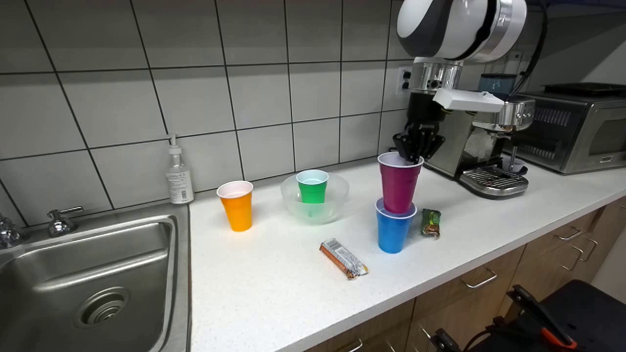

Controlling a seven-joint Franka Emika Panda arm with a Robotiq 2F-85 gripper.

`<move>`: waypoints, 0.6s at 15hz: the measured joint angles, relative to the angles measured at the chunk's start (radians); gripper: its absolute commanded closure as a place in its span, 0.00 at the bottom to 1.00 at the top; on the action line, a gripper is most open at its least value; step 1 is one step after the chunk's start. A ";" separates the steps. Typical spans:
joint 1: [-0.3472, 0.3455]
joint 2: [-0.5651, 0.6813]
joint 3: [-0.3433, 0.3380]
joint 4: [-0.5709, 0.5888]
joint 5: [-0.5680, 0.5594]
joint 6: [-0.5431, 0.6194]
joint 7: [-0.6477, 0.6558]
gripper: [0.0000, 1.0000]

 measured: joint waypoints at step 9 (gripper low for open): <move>0.000 0.042 0.005 0.000 0.000 0.025 0.001 0.99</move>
